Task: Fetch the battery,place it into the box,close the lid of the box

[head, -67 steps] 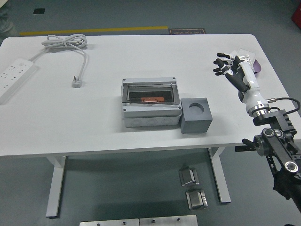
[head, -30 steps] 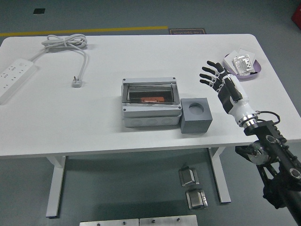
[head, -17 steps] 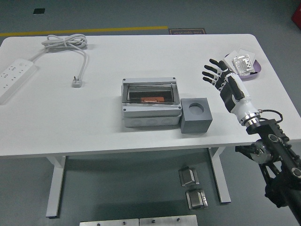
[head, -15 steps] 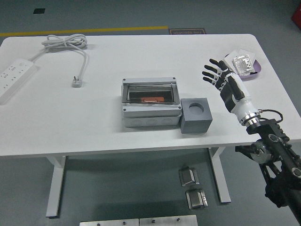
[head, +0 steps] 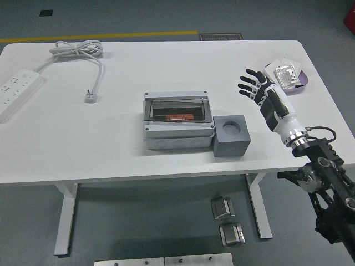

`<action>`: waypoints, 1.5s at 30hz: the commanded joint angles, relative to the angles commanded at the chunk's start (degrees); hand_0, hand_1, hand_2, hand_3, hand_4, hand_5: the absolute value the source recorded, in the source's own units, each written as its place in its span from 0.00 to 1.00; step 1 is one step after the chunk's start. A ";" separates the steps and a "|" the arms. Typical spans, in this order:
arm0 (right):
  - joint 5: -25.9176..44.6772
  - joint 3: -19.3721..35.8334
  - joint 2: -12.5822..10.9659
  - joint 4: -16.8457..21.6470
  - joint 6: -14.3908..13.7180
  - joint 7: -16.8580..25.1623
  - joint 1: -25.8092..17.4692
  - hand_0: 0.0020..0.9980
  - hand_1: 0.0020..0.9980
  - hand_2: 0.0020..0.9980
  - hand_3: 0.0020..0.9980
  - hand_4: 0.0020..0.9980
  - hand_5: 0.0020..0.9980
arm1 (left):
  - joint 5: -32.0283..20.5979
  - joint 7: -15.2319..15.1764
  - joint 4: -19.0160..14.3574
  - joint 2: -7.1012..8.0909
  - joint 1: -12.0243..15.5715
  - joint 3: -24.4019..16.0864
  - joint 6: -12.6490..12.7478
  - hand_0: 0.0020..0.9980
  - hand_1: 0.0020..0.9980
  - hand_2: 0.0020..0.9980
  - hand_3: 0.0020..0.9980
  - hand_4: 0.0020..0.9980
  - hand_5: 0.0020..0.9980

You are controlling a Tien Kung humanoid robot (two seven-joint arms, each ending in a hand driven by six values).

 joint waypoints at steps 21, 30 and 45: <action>-3.98 2.80 -1.70 2.15 -1.07 -0.33 0.24 0.82 0.76 0.78 0.79 0.93 0.81 | -0.53 -0.53 0.00 0.59 -0.05 0.93 0.20 0.61 0.63 0.63 0.67 0.70 0.20; -5.15 4.66 -1.77 2.94 -1.33 -0.38 -0.11 0.82 0.76 0.78 0.78 0.92 0.82 | -2.93 -1.03 0.00 0.77 -0.40 3.76 0.49 0.61 0.63 0.63 0.67 0.70 0.20; -5.91 6.37 -2.23 3.24 -1.46 -0.40 -0.60 0.81 0.75 0.76 0.78 0.92 0.81 | -3.58 -1.24 0.00 0.79 -0.48 5.16 0.69 0.61 0.63 0.63 0.67 0.70 0.21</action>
